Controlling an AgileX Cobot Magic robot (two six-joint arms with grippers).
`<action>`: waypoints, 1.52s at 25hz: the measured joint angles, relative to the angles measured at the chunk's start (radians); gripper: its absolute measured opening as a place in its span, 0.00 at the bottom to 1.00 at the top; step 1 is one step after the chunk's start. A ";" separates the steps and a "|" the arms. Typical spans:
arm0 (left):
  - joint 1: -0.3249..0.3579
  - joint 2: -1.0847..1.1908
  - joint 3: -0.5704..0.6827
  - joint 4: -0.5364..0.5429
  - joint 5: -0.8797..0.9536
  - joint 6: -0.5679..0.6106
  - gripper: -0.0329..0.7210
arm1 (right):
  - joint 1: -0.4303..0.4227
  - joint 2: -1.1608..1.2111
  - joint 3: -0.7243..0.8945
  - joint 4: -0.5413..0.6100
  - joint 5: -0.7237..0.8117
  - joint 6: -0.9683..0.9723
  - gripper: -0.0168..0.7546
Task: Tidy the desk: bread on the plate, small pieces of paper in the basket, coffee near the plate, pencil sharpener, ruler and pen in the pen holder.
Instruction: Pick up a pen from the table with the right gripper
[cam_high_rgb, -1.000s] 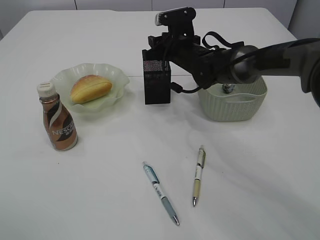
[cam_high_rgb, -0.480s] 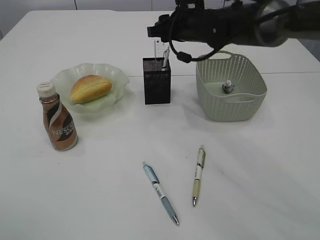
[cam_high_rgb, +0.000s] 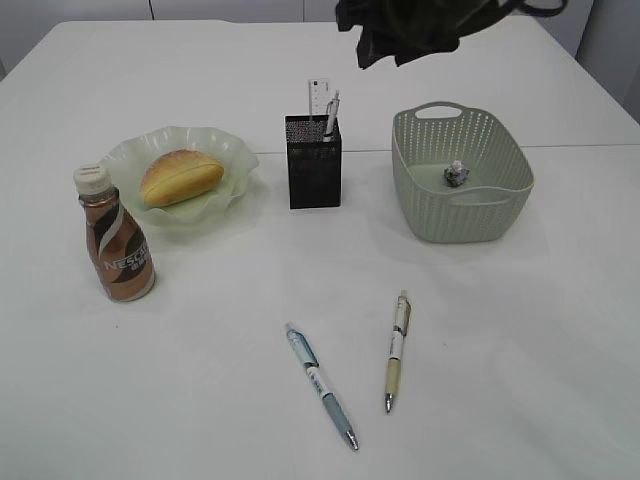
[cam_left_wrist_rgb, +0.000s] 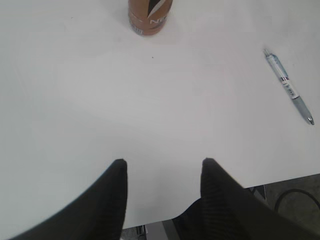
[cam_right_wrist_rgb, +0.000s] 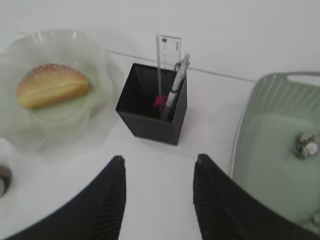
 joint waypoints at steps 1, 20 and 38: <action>0.000 0.000 0.000 0.000 0.000 0.000 0.51 | 0.000 -0.021 0.000 0.004 0.039 0.010 0.49; 0.000 0.000 0.000 0.000 0.000 0.000 0.51 | 0.008 -0.059 0.011 0.097 0.483 0.134 0.50; 0.000 0.000 0.000 -0.002 0.000 0.000 0.51 | 0.021 0.022 0.151 0.055 0.483 0.357 0.61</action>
